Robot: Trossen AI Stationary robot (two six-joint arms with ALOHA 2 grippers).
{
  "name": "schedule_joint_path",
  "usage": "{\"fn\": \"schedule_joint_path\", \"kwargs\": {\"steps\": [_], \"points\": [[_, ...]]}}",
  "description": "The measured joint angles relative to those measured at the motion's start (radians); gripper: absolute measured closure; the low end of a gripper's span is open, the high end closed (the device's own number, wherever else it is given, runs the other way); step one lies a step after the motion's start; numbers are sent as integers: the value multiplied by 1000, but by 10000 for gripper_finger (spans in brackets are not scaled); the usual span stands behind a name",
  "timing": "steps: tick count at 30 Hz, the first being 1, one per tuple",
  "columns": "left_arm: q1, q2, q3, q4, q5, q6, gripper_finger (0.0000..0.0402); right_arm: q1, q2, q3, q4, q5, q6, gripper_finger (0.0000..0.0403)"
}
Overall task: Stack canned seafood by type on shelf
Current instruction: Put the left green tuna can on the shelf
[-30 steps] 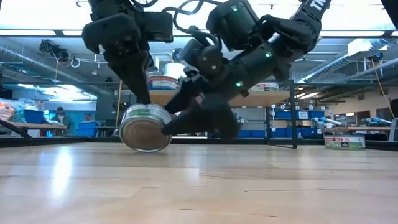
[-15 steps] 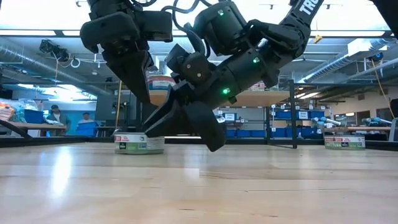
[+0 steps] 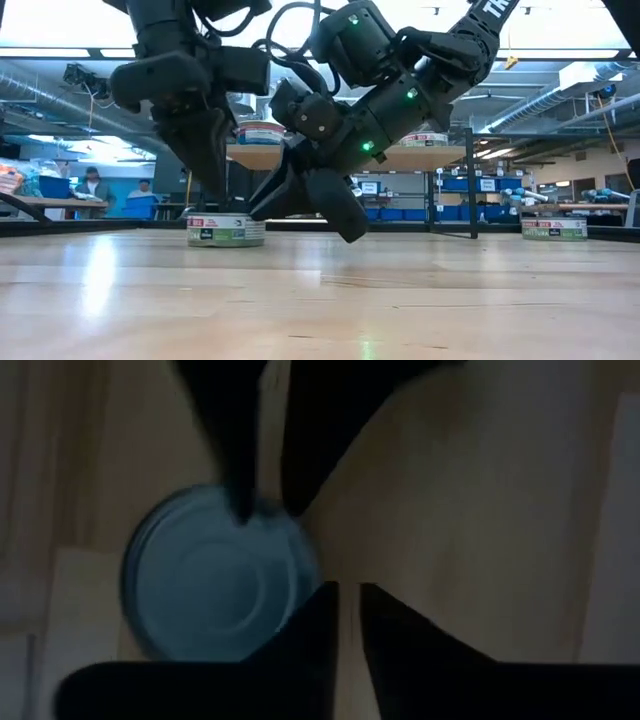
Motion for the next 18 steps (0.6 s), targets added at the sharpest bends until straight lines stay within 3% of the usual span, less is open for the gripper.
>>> {"fn": "schedule_joint_path", "kwargs": {"steps": [8,18], "points": [[-9,59,0,-31,-41,-23,275,0,0,0,-3,3,2,273],[-13,73,0,-46,-100,-60,282,0,0,0,-6,3,4,273]]}}
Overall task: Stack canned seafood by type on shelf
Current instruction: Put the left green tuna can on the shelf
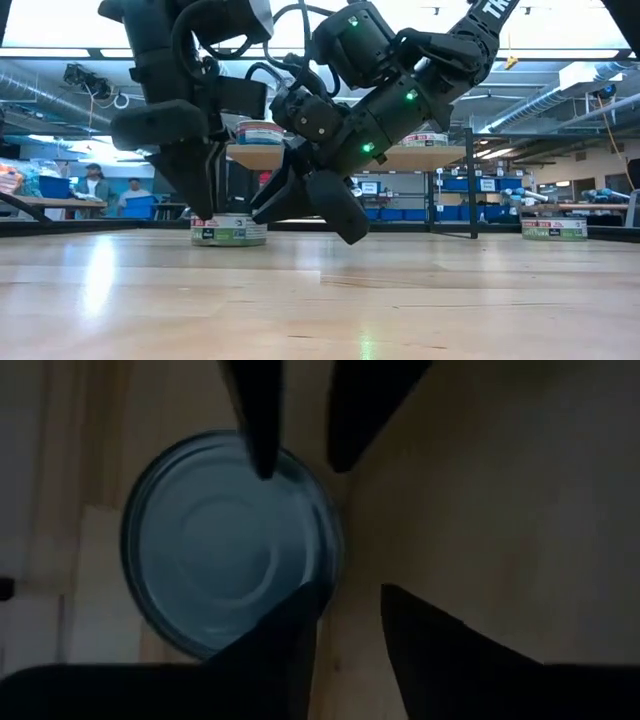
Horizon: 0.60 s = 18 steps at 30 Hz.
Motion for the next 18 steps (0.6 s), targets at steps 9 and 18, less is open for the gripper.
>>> {"fn": "schedule_joint_path", "kwargs": {"steps": [9,18], "points": [[0,60,5,1,-22,37,386,0,0,-1,-3,-4,-1,273],[-8,78,21,-23,61,81,397,0,-2,-1,3,-6,-1,272]]}}
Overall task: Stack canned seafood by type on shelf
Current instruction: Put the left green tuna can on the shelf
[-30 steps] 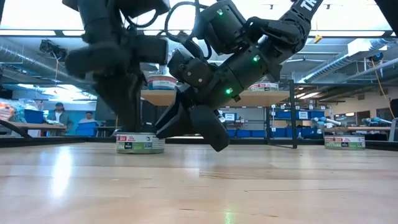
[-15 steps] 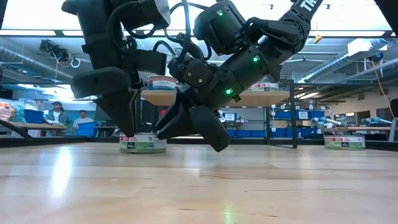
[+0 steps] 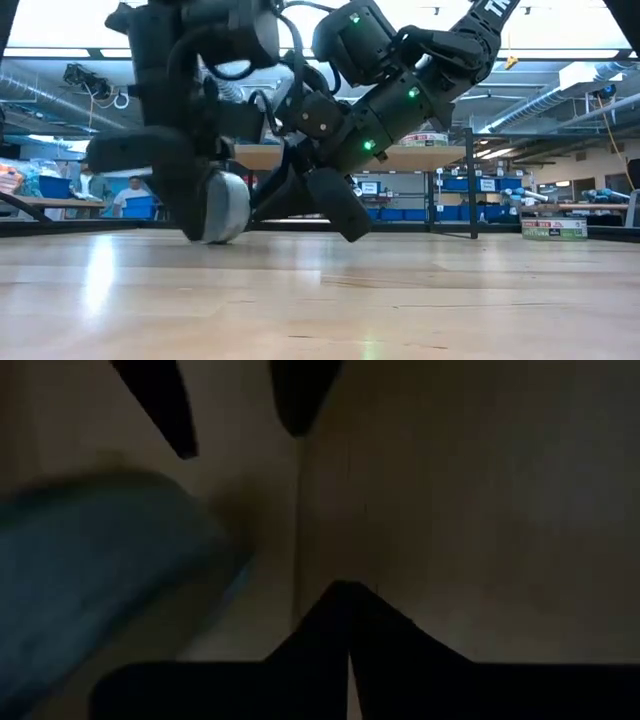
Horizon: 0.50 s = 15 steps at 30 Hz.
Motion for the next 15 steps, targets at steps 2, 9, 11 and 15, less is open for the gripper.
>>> {"fn": "schedule_joint_path", "kwargs": {"steps": [2,9,11,15], "points": [[0,0,4,-5,-1,1,398,1,-2,2,0,2,0,272],[-7,-8,10,-38,-34,-12,399,0,-2,2,-10,10,0,271],[-14,-9,23,-71,-72,-19,400,0,-2,2,-11,13,0,271],[-43,-33,41,-108,-141,-34,400,0,-2,2,-32,38,0,270]]}}
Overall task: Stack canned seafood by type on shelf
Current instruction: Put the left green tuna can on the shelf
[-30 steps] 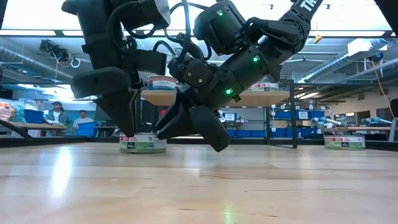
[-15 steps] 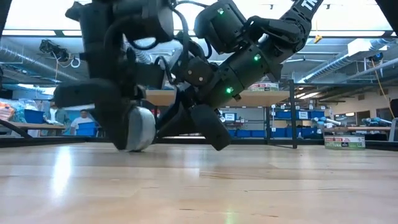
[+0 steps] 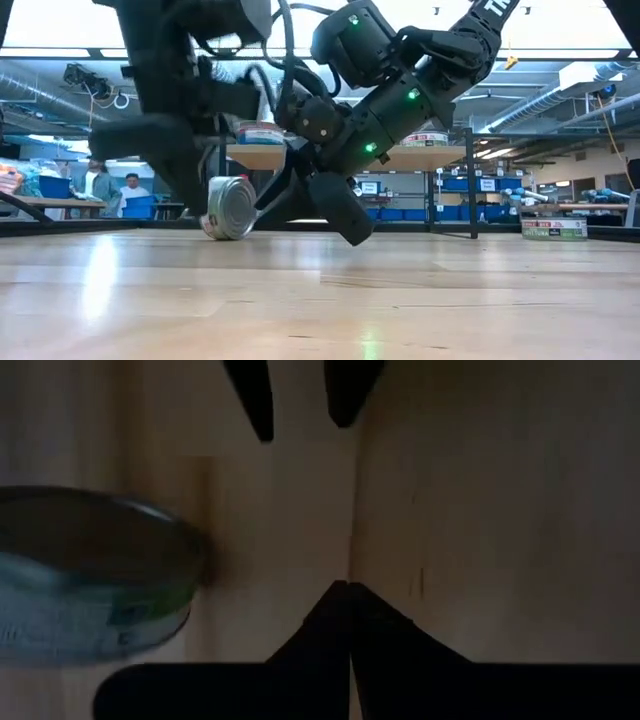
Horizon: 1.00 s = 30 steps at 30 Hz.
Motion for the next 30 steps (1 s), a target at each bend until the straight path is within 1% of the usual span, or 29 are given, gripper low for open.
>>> {"fn": "schedule_joint_path", "kwargs": {"steps": [5,8,14,20,22,25,30], "points": [[-30,-90,-27,13,-84,-98,401,0,-15,-1,-57,138,0,280],[-36,-162,-85,95,-115,-165,401,-5,-25,-2,-100,176,15,298],[-36,-300,-265,348,-121,-231,401,-39,-33,-2,-157,152,102,346],[-40,-405,-437,631,-148,-299,393,-69,-46,-2,-224,121,179,381],[-43,-424,-471,669,-150,-309,381,-70,-57,-2,-236,109,195,389],[-47,-424,-474,676,-153,-328,361,-71,-68,-3,-262,107,217,393],[-69,-427,-475,675,-156,-328,330,-69,-92,-24,-291,97,252,386]]}}
